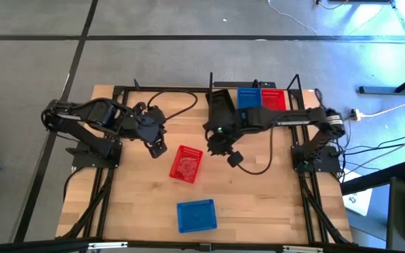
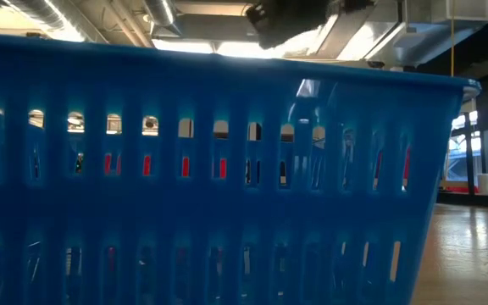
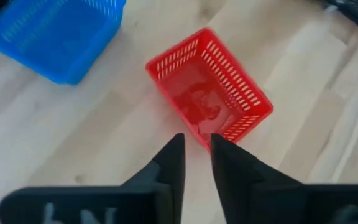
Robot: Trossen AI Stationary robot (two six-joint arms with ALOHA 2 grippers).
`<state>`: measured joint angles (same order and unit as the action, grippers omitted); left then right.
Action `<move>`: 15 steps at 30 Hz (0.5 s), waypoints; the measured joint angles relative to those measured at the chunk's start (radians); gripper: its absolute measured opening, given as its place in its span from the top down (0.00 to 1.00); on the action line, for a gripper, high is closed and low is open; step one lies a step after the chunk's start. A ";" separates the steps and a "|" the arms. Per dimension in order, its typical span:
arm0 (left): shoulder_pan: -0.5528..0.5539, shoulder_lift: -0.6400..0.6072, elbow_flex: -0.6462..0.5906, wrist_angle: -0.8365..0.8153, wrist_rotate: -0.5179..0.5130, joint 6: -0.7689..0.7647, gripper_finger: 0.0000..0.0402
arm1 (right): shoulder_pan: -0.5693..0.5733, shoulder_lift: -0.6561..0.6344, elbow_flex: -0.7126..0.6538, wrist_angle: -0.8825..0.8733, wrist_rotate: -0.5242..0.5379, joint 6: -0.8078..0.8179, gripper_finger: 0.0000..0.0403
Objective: Stack baskets on shelf by color
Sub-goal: Stack the red bin on top of the other stacked red bin on the shelf
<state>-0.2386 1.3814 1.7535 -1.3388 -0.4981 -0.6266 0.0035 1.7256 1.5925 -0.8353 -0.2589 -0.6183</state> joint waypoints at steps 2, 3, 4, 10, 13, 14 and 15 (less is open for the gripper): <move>0.000 -0.001 0.000 0.000 0.000 0.000 0.84 | 0.004 0.029 0.000 0.002 0.004 -0.079 0.78; 0.000 -0.001 0.000 0.000 0.000 0.000 0.84 | 0.006 0.043 0.000 0.003 0.003 -0.120 0.77; 0.000 0.000 0.000 0.000 0.000 0.000 0.84 | 0.008 0.057 0.000 0.003 0.003 -0.158 0.77; 0.000 -0.001 0.000 -0.001 0.000 0.001 0.84 | 0.021 0.148 0.000 0.021 -0.004 -0.253 0.78; 0.000 -0.001 0.000 -0.007 0.000 0.008 0.84 | 0.027 0.196 0.000 0.038 -0.004 -0.285 0.79; 0.000 -0.001 0.000 -0.010 0.001 0.008 0.84 | 0.027 0.212 0.000 0.041 -0.004 -0.306 0.80; 0.000 -0.001 0.000 -0.011 0.000 0.008 0.84 | 0.028 0.225 0.000 0.049 -0.004 -0.314 0.80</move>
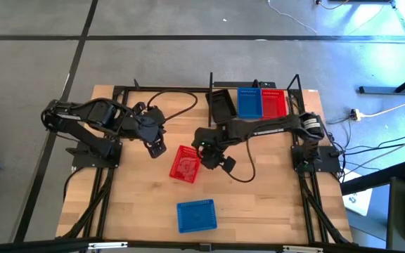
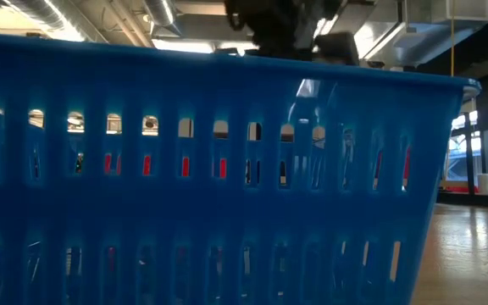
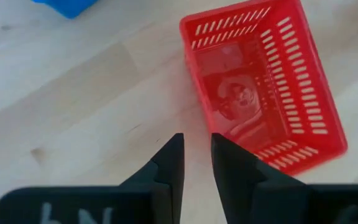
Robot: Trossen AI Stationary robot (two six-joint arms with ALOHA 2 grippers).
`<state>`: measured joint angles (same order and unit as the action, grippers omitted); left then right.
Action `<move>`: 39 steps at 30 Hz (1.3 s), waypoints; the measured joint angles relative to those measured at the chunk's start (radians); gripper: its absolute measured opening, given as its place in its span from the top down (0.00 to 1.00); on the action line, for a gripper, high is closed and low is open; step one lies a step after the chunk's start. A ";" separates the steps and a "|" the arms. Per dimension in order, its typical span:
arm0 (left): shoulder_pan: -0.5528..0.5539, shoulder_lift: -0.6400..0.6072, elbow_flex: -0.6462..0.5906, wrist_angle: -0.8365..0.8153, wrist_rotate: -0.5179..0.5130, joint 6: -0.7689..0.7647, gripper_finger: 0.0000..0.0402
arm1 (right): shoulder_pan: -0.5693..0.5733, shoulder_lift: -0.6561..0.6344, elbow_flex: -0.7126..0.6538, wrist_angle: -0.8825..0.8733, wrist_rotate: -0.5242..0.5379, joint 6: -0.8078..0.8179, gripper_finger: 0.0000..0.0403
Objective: Stack baskets on shelf by color
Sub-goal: Stack the red bin on top of the other stacked red bin on the shelf
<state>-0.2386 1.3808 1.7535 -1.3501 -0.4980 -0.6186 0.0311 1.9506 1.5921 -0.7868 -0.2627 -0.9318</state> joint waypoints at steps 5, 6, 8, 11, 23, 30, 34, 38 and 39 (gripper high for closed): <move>0.000 0.000 0.000 0.000 0.000 0.000 0.84 | 0.002 0.051 0.000 0.082 0.005 -0.022 0.83; 0.000 0.000 0.000 0.000 0.000 0.000 0.84 | 0.001 0.056 0.000 0.103 0.007 -0.023 0.83; 0.000 0.000 0.000 0.000 0.000 -0.001 0.84 | 0.001 0.057 0.000 0.118 0.007 -0.043 0.83; 0.000 0.000 0.000 -0.001 0.000 -0.001 0.84 | 0.001 0.056 0.000 0.126 0.007 -0.088 0.83; 0.000 0.000 0.000 -0.003 0.001 -0.001 0.84 | -0.001 0.114 0.000 0.133 -0.001 -0.100 0.83; 0.000 0.000 0.000 -0.004 0.001 -0.001 0.84 | -0.001 0.171 0.000 0.150 0.000 -0.102 0.83; 0.000 0.000 0.000 -0.004 0.001 -0.001 0.84 | -0.001 0.190 0.000 0.146 0.066 -0.079 0.86; 0.000 0.000 0.000 -0.004 0.001 0.000 0.84 | -0.001 0.183 0.000 0.101 0.124 0.017 0.98; 0.000 0.000 0.000 -0.004 0.001 0.000 0.84 | -0.001 0.178 0.001 0.079 0.123 0.048 0.98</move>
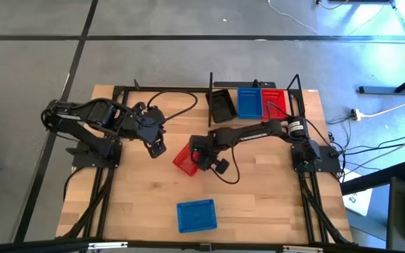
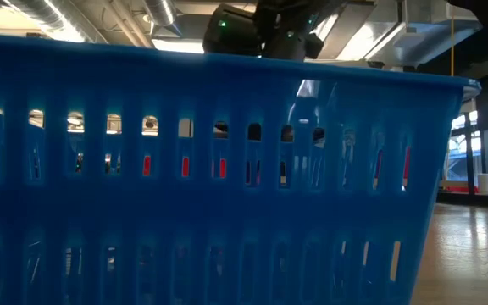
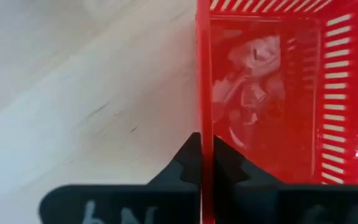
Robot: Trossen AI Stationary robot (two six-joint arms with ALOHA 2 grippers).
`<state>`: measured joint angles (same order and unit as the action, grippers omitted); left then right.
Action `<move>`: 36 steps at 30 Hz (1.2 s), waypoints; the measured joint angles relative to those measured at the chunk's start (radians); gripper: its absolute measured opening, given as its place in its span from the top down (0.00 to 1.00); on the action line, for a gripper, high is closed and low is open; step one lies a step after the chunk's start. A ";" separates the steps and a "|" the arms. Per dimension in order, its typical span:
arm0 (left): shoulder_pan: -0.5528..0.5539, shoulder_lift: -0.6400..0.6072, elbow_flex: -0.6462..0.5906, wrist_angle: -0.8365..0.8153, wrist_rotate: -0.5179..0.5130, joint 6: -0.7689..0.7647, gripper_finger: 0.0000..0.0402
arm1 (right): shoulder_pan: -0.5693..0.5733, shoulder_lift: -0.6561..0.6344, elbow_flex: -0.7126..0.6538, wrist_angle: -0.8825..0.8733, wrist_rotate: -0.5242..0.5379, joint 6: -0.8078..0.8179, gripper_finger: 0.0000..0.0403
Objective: Stack baskets on shelf by color
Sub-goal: Stack the red bin on top of the other stacked red bin on the shelf
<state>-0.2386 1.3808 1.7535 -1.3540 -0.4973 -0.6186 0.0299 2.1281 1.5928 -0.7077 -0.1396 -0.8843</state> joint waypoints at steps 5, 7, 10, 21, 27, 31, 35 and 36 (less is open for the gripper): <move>0.000 0.000 0.000 0.000 0.000 0.000 0.84 | 0.010 -0.043 0.000 -0.139 0.060 0.167 0.99; 0.000 0.000 0.000 -0.002 0.000 0.000 0.84 | 0.015 -0.071 0.000 -0.192 0.067 0.246 0.99; 0.000 0.000 0.000 -0.004 0.000 0.000 0.84 | 0.024 -0.113 -0.001 -0.259 0.067 0.395 1.00; 0.000 0.000 0.000 -0.004 -0.008 0.056 0.84 | 0.096 -0.334 0.000 -0.529 0.056 0.997 1.00; 0.001 0.000 0.000 0.020 -0.021 0.117 0.84 | 0.204 -0.470 0.000 -0.652 0.129 1.254 1.00; 0.001 0.000 0.000 0.048 -0.029 0.140 0.84 | 0.270 -0.549 0.000 -0.723 0.261 1.497 1.00; 0.001 0.000 0.000 0.077 -0.042 0.143 0.84 | 0.319 -0.621 0.000 -0.849 0.434 1.793 1.00; 0.001 0.000 0.000 0.081 -0.042 0.151 0.84 | 0.327 -0.638 -0.001 -0.869 0.482 1.866 1.00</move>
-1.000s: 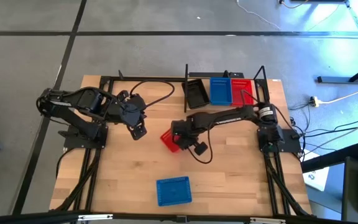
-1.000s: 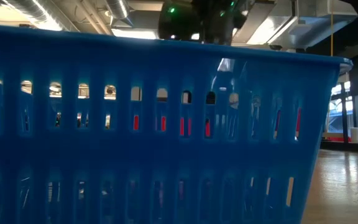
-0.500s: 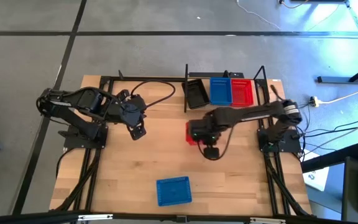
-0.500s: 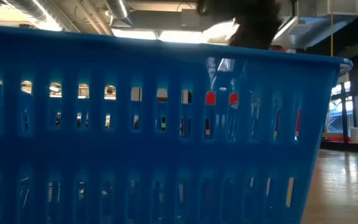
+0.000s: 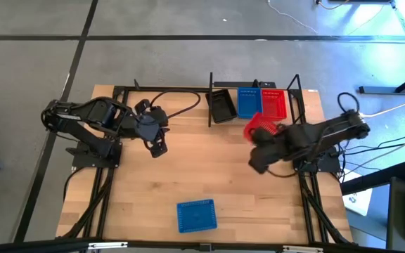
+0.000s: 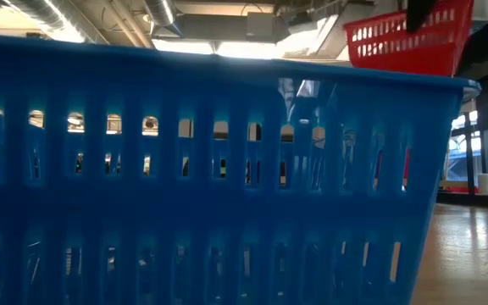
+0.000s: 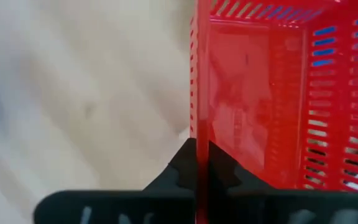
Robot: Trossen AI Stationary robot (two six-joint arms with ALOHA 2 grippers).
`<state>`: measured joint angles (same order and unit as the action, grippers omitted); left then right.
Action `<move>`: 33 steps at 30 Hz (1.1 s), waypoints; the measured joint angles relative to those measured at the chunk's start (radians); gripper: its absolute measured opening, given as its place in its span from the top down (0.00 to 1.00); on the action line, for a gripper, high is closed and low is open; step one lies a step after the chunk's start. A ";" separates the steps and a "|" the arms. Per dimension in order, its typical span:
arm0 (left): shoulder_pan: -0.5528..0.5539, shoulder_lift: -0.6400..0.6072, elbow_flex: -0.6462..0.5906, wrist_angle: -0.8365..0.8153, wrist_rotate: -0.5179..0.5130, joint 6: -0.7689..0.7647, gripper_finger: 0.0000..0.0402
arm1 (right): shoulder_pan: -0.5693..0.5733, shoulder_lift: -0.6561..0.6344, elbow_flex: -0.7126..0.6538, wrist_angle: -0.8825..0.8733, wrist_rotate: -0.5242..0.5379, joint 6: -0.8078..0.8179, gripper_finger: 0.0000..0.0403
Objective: Stack baskets on shelf by color
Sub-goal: Stack the red bin on top of the other stacked red bin on the shelf
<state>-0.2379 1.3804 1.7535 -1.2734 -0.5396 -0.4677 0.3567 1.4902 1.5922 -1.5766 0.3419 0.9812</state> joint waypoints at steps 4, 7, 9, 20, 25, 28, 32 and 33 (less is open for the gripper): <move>0.000 0.000 0.000 0.014 0.000 0.033 0.84 | 0.002 -0.074 -0.013 0.004 0.198 0.188 1.00; 0.000 0.000 0.000 0.015 0.000 0.033 0.84 | -0.025 -0.118 -0.032 0.008 0.310 0.268 1.00; 0.007 0.000 0.000 0.025 0.000 0.034 0.84 | -0.054 -0.145 -0.054 0.007 0.347 0.316 1.00; 0.057 0.000 0.000 0.171 0.000 0.192 0.84 | -0.327 -0.387 -0.339 0.016 0.370 0.367 1.00; 0.098 0.007 0.000 0.271 0.001 0.275 0.84 | -0.436 -0.491 -0.426 0.162 0.345 0.321 1.00; 0.127 0.007 0.000 0.293 0.000 0.300 0.84 | -0.477 -0.513 -0.454 0.292 0.319 0.219 1.00; 0.155 0.007 0.000 0.292 0.002 0.300 0.84 | -0.544 -0.499 -0.462 0.394 0.286 0.116 1.00; 0.159 0.007 0.000 0.292 0.001 0.299 0.84 | -0.566 -0.495 -0.466 0.402 0.284 0.108 1.00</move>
<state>-0.0784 1.3872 1.7538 -0.9816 -0.5384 -0.1692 -0.2094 0.9956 1.1265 -1.1751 0.6263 1.0891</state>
